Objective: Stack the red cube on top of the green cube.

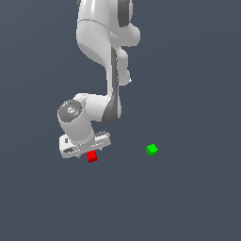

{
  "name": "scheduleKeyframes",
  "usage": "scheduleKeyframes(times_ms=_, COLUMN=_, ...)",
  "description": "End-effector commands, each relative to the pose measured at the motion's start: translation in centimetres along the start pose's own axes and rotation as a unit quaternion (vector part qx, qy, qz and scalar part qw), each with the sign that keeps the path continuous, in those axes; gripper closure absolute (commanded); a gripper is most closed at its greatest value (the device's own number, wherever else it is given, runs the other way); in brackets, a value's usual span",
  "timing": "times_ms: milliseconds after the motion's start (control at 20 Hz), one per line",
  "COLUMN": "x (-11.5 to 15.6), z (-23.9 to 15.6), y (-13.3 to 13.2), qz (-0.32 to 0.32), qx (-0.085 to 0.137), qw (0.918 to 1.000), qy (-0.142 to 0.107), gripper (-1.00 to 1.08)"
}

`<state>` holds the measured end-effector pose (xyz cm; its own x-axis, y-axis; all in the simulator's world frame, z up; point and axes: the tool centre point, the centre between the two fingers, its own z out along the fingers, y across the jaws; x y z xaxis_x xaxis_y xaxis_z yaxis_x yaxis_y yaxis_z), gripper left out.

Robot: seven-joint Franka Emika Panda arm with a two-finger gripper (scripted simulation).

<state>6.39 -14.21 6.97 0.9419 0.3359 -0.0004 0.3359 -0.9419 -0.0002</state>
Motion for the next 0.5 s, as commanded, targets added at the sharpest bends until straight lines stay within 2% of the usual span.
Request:
scheduleKeyframes(times_ms=0, x=0.1, z=0.0, y=0.0, qz=-0.002, qx=0.000, qw=1.0000, qy=0.000, gripper=-0.92)
scheduleKeyframes(times_ms=450, x=0.0, z=1.5, y=0.0, qz=-0.001, qx=0.000, qw=1.0000, qy=0.000, gripper=-0.92)
